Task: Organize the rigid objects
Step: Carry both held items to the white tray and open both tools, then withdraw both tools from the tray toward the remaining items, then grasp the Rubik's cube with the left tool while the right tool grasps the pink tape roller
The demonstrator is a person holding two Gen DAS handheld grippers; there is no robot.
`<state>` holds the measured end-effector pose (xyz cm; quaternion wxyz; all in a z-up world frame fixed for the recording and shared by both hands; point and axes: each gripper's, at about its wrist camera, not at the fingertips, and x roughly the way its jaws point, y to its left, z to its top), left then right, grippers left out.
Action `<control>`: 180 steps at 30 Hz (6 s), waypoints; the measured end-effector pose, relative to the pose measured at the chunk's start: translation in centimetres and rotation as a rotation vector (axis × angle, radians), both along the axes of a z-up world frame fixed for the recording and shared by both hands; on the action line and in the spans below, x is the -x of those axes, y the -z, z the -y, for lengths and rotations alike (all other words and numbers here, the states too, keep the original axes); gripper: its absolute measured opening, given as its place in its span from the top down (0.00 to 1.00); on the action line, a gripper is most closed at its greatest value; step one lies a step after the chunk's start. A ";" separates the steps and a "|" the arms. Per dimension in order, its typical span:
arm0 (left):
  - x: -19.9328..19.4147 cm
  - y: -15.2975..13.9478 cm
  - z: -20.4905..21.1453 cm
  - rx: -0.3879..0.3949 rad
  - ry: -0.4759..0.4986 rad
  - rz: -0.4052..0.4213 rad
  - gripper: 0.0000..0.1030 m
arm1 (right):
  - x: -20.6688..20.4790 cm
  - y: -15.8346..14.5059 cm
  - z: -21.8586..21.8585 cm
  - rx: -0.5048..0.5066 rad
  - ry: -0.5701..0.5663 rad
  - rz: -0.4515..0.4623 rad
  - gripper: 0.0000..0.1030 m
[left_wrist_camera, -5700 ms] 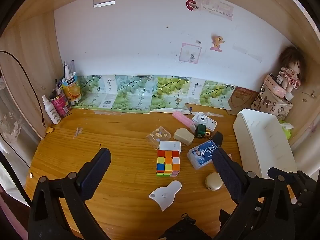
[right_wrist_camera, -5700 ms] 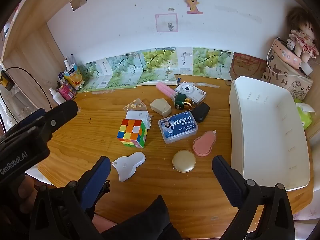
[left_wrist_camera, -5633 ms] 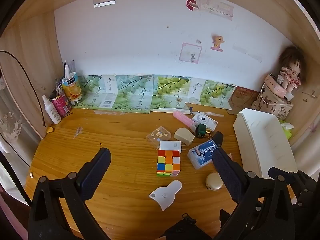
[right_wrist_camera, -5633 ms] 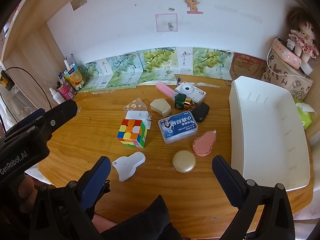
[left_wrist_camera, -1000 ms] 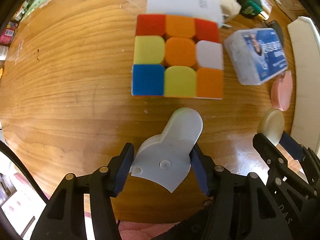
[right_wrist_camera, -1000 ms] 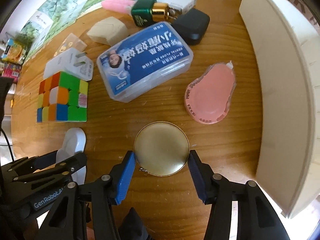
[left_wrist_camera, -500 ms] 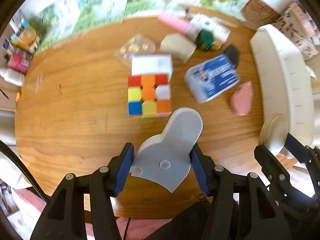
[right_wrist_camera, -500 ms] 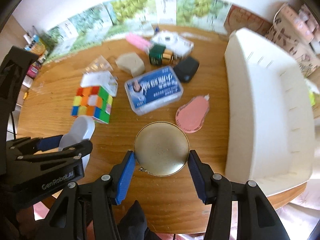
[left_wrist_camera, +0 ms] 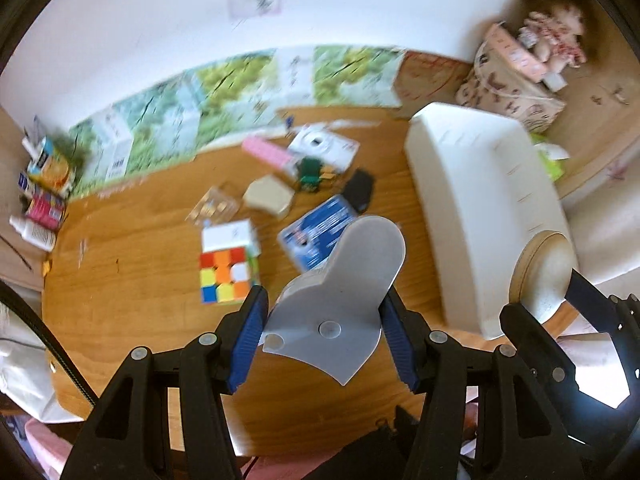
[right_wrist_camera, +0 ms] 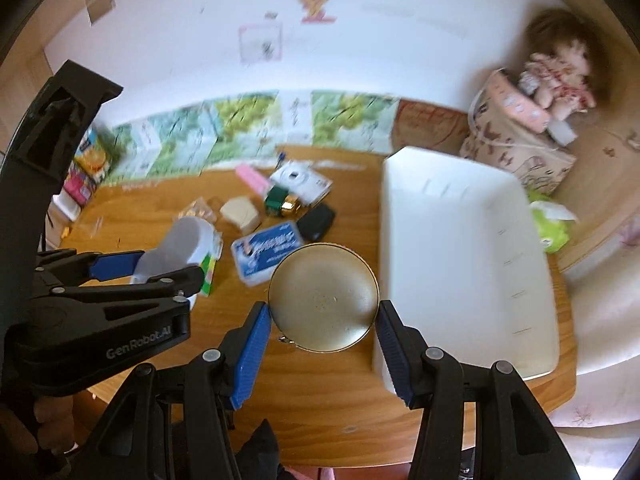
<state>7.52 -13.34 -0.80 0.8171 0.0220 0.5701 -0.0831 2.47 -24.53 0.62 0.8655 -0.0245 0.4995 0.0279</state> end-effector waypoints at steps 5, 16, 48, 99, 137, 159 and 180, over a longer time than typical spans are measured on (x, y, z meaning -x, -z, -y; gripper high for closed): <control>-0.1 -1.1 2.6 0.020 0.032 0.041 0.41 | 0.7 -1.7 2.8 0.001 0.026 0.066 0.47; -1.4 -1.3 9.3 0.049 0.098 0.043 0.41 | 0.7 -2.5 9.4 0.013 0.095 0.100 0.47; -1.5 -0.2 9.2 0.119 -0.052 0.059 0.23 | -2.2 0.7 15.1 -0.115 0.051 0.008 0.25; 4.7 3.6 -1.3 0.044 -0.162 -0.049 0.23 | 2.5 4.3 8.2 -0.233 0.065 -0.117 0.22; -7.3 13.9 -12.5 0.086 -0.262 -0.372 0.24 | -7.7 15.8 -0.5 -0.229 0.340 -0.412 0.31; -12.5 16.8 -11.3 0.126 -0.217 -0.498 0.37 | -12.6 19.6 -1.1 -0.126 0.393 -0.456 0.43; -8.2 17.1 -14.1 0.152 -0.260 -0.533 0.38 | -12.8 18.0 -3.8 -0.150 0.321 -0.479 0.52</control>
